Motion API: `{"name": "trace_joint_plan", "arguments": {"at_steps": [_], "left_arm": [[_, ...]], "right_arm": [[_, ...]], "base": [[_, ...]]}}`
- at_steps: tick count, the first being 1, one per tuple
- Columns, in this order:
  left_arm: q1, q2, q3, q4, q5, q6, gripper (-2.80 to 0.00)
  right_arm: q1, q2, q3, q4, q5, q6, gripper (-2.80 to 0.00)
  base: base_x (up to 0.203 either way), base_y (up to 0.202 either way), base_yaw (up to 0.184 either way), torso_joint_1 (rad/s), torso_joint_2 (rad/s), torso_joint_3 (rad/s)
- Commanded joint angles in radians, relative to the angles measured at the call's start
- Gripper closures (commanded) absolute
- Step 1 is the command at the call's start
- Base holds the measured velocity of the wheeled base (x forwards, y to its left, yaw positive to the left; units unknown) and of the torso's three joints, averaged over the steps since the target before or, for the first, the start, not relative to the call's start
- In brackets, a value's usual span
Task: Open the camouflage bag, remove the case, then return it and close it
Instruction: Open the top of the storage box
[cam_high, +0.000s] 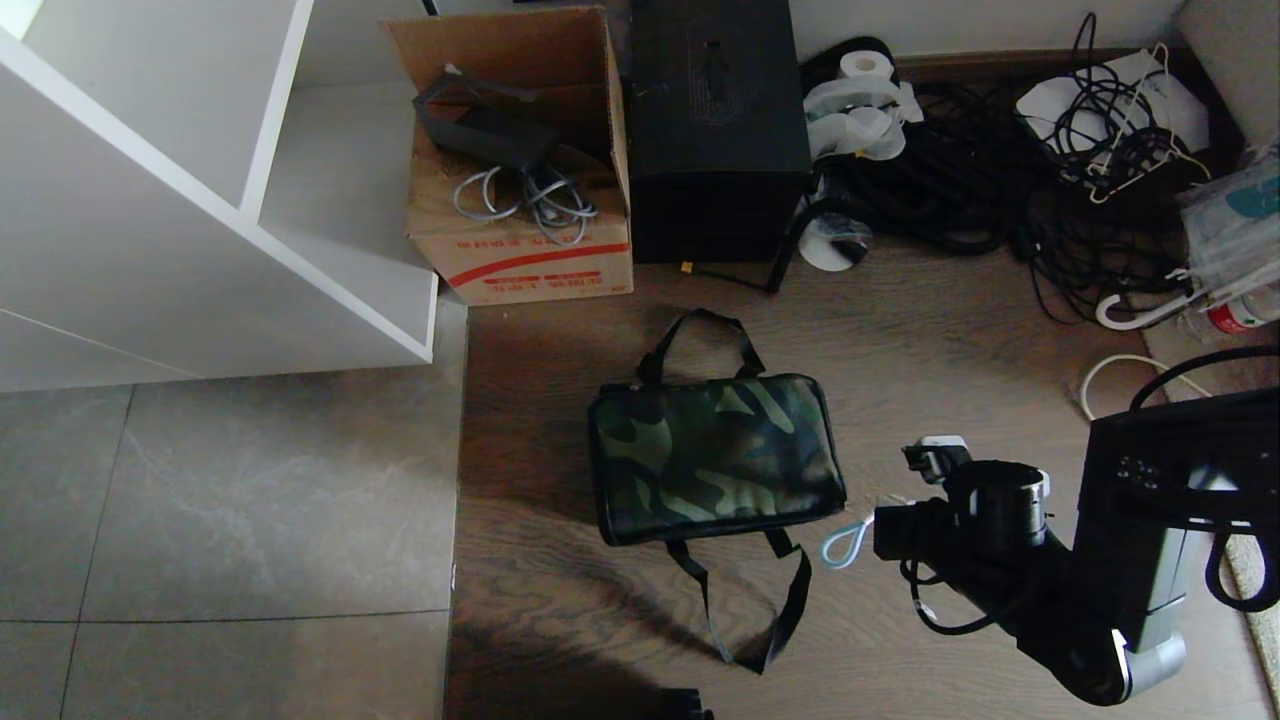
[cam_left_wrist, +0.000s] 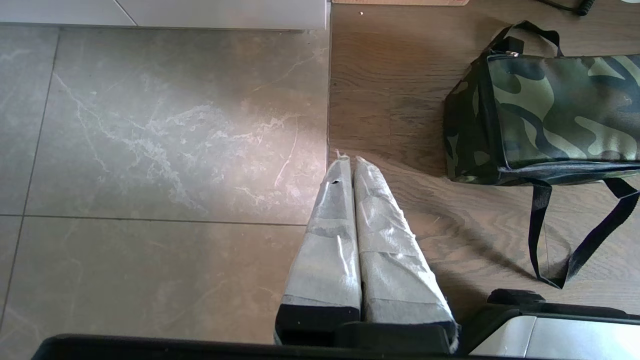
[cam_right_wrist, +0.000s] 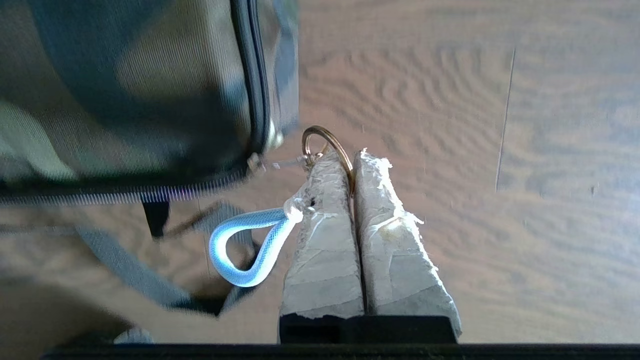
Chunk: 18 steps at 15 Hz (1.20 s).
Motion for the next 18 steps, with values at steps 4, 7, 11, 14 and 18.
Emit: {"name": "trace_joint_plan", "arguments": {"at_steps": [4, 7, 11, 14, 18], "left_arm": [[0.000, 0.000, 0.009, 0.000, 0.000, 0.000, 0.00], [0.000, 0.000, 0.009, 0.000, 0.000, 0.000, 0.00], [0.000, 0.000, 0.009, 0.000, 0.000, 0.000, 0.00], [0.000, 0.000, 0.009, 0.000, 0.000, 0.000, 0.00], [0.000, 0.000, 0.009, 0.000, 0.000, 0.000, 0.00]], "right_arm": [[0.000, 0.004, -0.038, -0.006, -0.002, 0.001, 0.00], [-0.001, 0.004, -0.061, -0.013, -0.001, 0.001, 0.00], [-0.001, 0.004, -0.097, -0.013, -0.001, 0.001, 0.00], [-0.001, 0.006, -0.122, -0.014, -0.003, 0.001, 0.00], [-0.001, 0.011, -0.144, -0.013, -0.001, 0.002, 0.00]], "base": [[0.000, 0.000, 0.000, 0.000, 0.00, 0.000], [0.000, 0.000, 0.000, 0.000, 0.00, 0.000], [0.000, 0.000, 0.000, 0.000, 0.00, 0.000], [0.000, 0.000, 0.000, 0.000, 0.00, 0.000], [0.000, 0.000, 0.000, 0.000, 0.00, 0.000]]}}
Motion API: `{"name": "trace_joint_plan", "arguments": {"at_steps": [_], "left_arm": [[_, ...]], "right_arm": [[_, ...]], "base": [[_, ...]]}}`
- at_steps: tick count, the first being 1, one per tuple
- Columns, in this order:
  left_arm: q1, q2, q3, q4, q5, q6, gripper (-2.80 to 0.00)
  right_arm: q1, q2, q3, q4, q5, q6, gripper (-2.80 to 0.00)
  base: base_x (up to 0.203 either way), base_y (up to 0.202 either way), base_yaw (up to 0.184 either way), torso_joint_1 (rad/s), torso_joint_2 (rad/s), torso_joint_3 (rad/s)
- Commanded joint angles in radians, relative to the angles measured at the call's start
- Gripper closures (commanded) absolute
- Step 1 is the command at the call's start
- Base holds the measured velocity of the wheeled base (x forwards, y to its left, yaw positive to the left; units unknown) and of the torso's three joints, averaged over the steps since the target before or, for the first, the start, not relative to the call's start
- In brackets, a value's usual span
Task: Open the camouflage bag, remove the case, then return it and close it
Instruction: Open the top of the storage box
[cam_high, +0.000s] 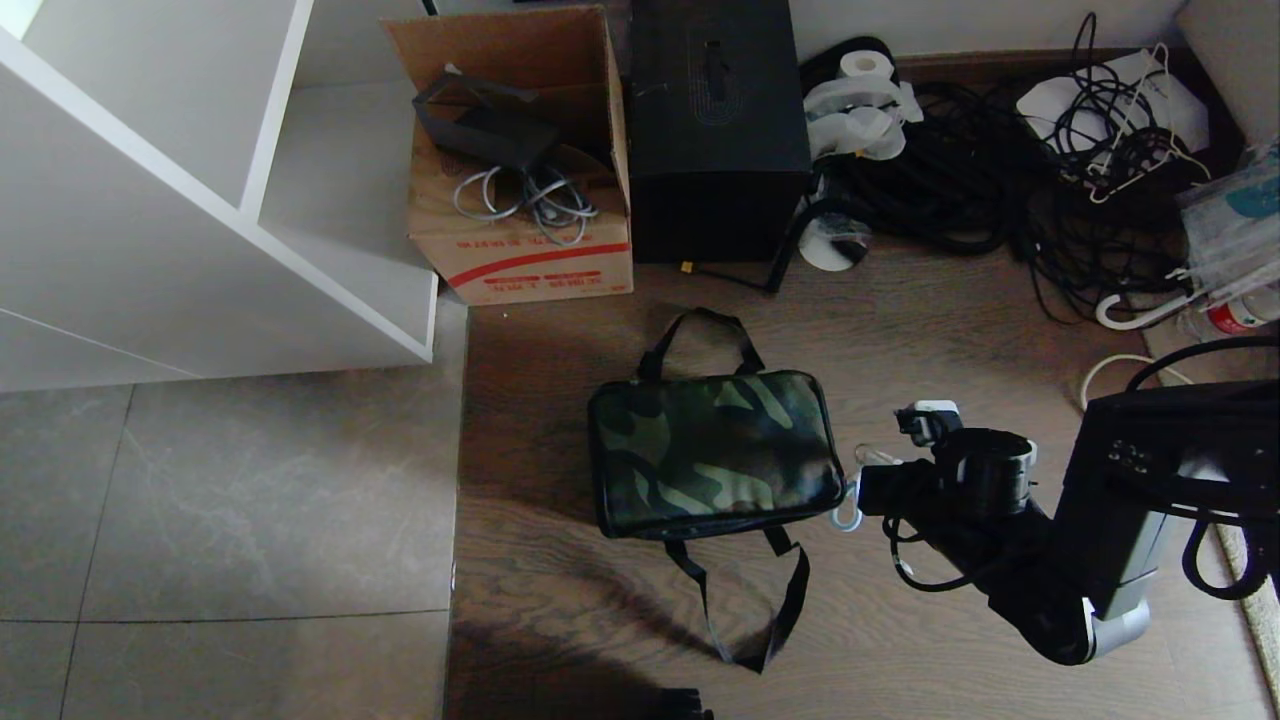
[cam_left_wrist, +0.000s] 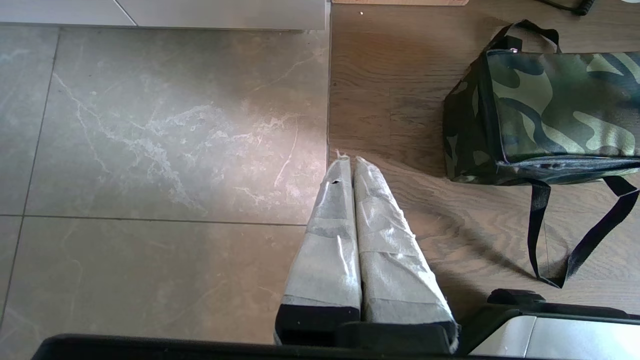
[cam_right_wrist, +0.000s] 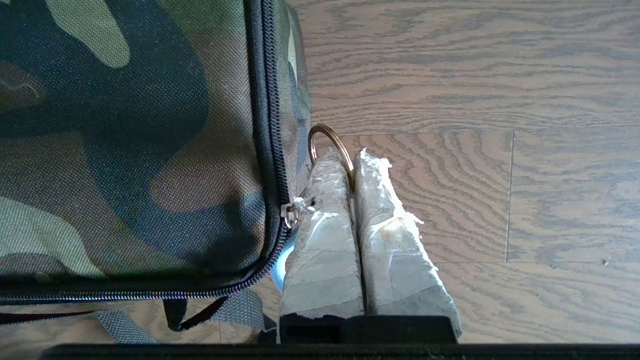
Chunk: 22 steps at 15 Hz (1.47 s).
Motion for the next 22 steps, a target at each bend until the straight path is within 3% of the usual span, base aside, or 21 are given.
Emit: {"name": "trace_joint_plan", "arguments": {"at_steps": [1, 22], "left_arm": [[0.000, 0.000, 0.009, -0.001, 0.000, -0.001, 0.00], [0.000, 0.000, 0.009, -0.001, 0.000, -0.001, 0.00]], "right_arm": [[0.000, 0.004, -0.011, -0.009, -0.001, 0.000, 0.00], [0.007, 0.054, -0.215, -0.012, -0.009, 0.021, 0.00]], "base": [[0.000, 0.000, 0.000, 0.000, 0.00, 0.000], [0.000, 0.000, 0.000, 0.000, 0.00, 0.000]]}}
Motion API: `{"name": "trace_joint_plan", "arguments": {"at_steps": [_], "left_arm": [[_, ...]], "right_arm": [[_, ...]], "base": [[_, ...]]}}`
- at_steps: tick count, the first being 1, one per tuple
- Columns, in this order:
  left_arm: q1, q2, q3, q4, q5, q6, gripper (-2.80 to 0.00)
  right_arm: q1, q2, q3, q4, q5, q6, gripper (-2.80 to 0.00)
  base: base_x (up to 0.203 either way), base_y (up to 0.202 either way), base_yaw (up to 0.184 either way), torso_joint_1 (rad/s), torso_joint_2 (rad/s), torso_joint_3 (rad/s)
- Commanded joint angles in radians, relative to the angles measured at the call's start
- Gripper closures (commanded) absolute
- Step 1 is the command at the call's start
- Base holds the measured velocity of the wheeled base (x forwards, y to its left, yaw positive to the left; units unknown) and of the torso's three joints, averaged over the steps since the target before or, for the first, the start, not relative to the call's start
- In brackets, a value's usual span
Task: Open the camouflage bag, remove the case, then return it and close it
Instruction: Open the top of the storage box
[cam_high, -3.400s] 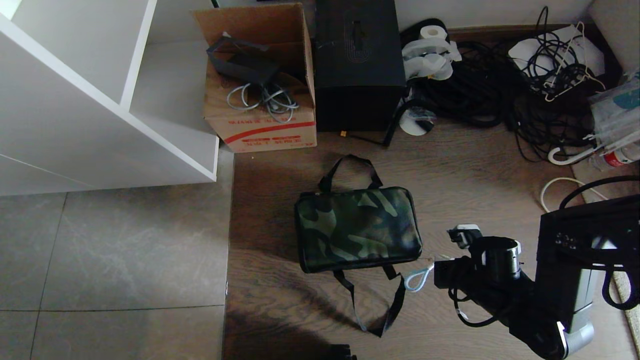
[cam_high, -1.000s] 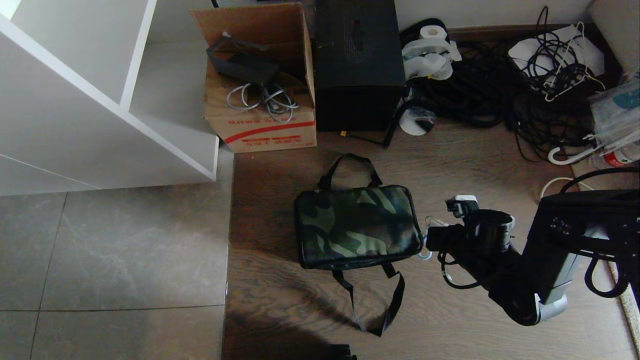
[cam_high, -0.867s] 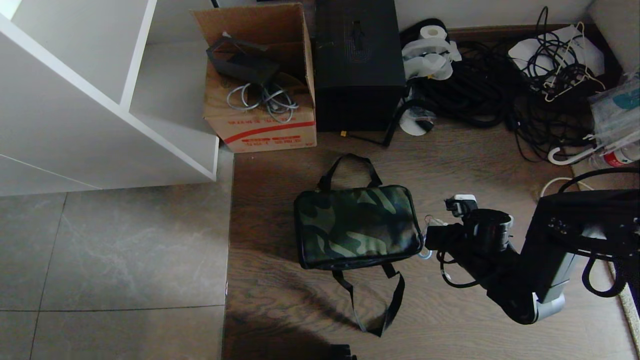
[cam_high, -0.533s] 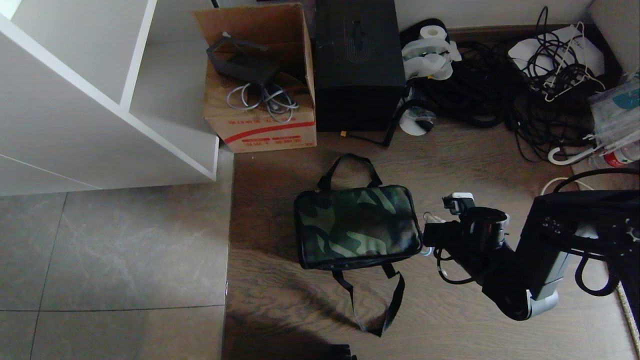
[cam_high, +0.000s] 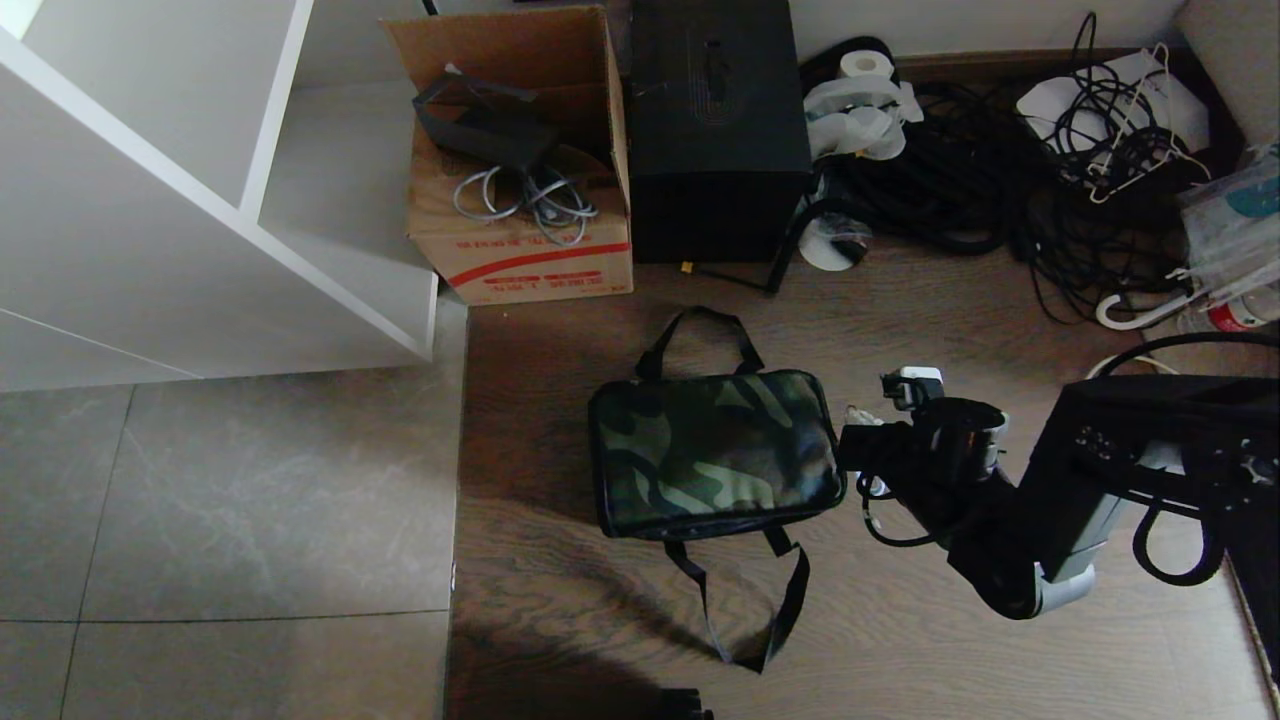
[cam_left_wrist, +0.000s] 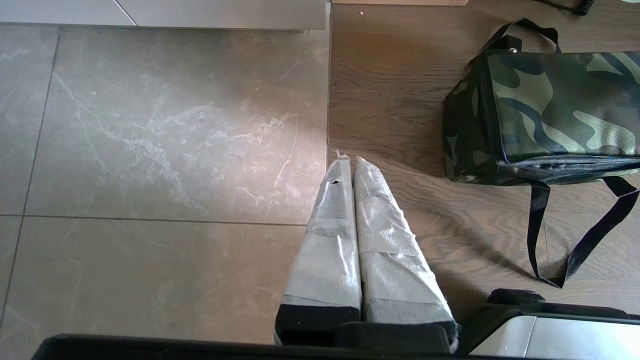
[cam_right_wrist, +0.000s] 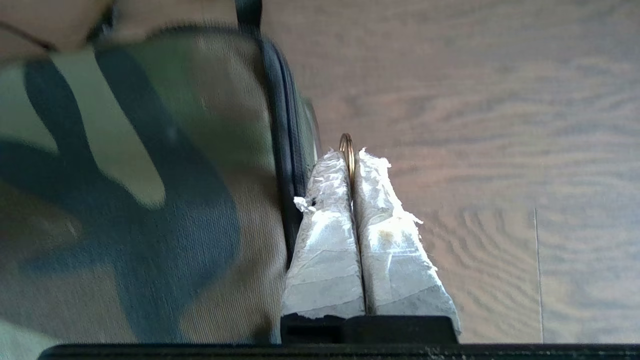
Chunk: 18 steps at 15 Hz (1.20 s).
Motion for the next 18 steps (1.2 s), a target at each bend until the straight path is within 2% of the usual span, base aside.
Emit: {"name": "trace_joint_plan", "arguments": {"at_steps": [1, 18], "left_arm": [[0.000, 0.000, 0.009, 0.000, 0.001, -0.001, 0.00], [0.000, 0.000, 0.009, 0.000, 0.000, -0.001, 0.00]], "right_arm": [[0.001, 0.002, -0.026, -0.008, 0.000, 0.005, 0.00], [0.012, 0.038, -0.153, -0.008, 0.000, 0.005, 0.00]], "base": [[0.000, 0.000, 0.000, 0.000, 0.00, 0.000], [0.000, 0.000, 0.000, 0.000, 0.00, 0.000]]}}
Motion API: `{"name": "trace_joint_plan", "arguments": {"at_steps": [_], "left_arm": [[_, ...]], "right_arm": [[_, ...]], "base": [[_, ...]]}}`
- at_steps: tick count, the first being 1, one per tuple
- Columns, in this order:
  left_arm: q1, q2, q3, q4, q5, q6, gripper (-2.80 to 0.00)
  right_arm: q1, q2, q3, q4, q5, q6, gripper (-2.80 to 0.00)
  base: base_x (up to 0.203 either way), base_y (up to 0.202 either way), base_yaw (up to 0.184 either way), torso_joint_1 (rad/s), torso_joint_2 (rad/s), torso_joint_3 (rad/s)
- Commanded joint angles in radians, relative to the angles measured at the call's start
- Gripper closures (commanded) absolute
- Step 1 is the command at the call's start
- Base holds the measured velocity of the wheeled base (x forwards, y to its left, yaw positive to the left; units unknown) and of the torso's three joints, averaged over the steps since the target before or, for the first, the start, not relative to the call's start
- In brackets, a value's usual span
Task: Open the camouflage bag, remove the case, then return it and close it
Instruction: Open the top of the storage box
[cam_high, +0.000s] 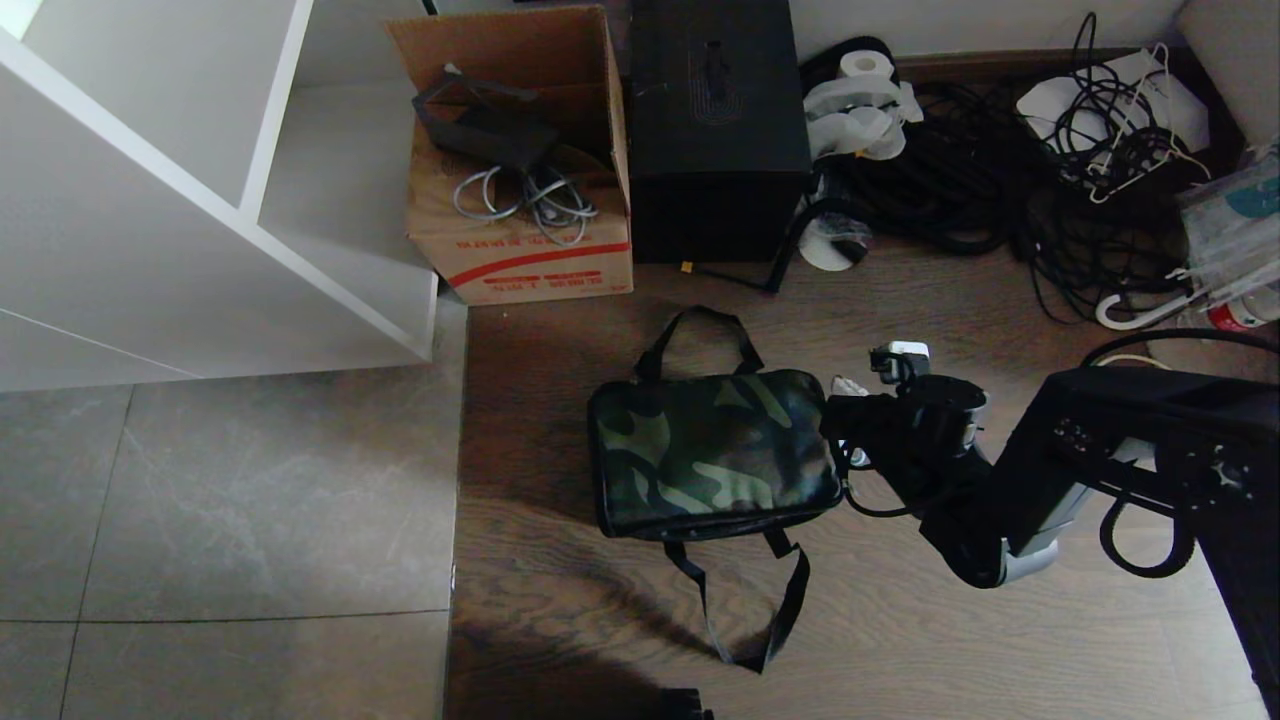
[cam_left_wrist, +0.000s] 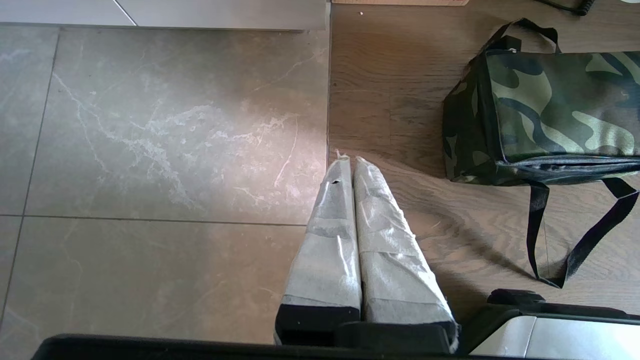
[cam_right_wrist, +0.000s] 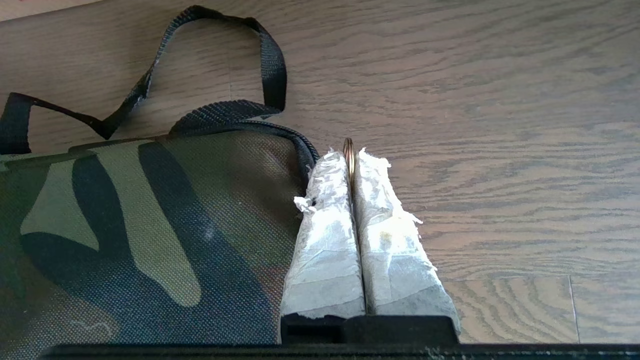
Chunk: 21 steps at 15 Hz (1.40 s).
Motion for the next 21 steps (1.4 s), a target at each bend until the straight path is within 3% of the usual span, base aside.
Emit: {"name": "trace_joint_plan", "arguments": {"at_steps": [1, 21], "left_arm": [[0.000, 0.000, 0.010, 0.000, 0.001, 0.000, 0.00], [0.000, 0.000, 0.010, 0.000, 0.001, 0.000, 0.00]], "right_arm": [[0.000, 0.000, -0.010, -0.008, -0.001, 0.000, 0.00], [0.001, 0.046, -0.161, -0.009, 0.004, 0.042, 0.00]], "base": [[0.000, 0.000, 0.000, 0.000, 0.00, 0.000], [0.000, 0.000, 0.000, 0.000, 0.00, 0.000]]}}
